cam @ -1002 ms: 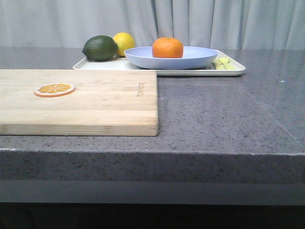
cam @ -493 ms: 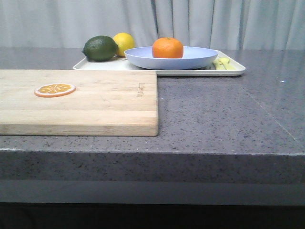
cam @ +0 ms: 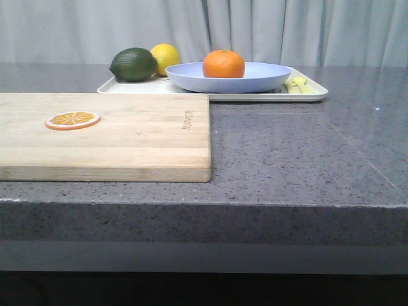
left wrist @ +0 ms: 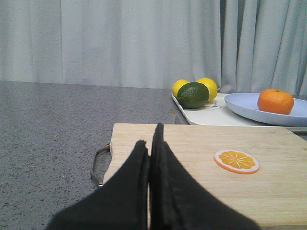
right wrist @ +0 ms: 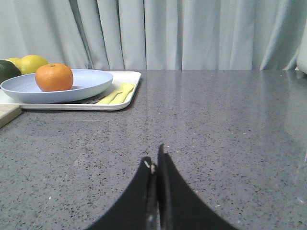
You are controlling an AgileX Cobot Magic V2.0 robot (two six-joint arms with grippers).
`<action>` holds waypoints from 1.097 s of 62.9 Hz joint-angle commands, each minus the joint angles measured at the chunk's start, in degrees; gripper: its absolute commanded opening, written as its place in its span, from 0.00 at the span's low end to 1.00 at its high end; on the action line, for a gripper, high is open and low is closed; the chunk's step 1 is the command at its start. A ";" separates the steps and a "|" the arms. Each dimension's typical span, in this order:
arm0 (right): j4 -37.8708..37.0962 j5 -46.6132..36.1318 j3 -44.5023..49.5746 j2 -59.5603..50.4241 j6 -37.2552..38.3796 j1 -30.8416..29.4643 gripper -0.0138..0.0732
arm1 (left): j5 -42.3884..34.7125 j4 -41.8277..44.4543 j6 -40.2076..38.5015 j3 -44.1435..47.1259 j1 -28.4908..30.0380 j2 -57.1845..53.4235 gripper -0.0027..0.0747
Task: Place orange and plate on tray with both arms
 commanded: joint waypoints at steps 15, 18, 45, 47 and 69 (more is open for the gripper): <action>-0.49 -3.99 -1.33 -1.17 0.20 -0.27 0.08 | -4.93 -0.35 -0.49 1.54 0.28 -1.04 0.01; -0.49 -3.99 -1.33 -1.17 0.20 -0.27 0.08 | -4.93 -0.35 -0.49 1.54 0.28 -1.04 0.01; -0.49 -4.00 -1.33 -1.07 0.20 -0.27 0.08 | -4.93 -0.35 -0.49 1.54 0.28 -1.04 0.01; -0.49 -4.00 -1.33 -1.07 0.20 -0.27 0.08 | -4.93 -0.35 -0.49 1.54 0.28 -1.04 0.01; -0.49 -4.00 -1.33 -1.07 0.20 -0.27 0.08 | -4.93 -0.35 -0.49 1.54 1.63 -1.04 0.01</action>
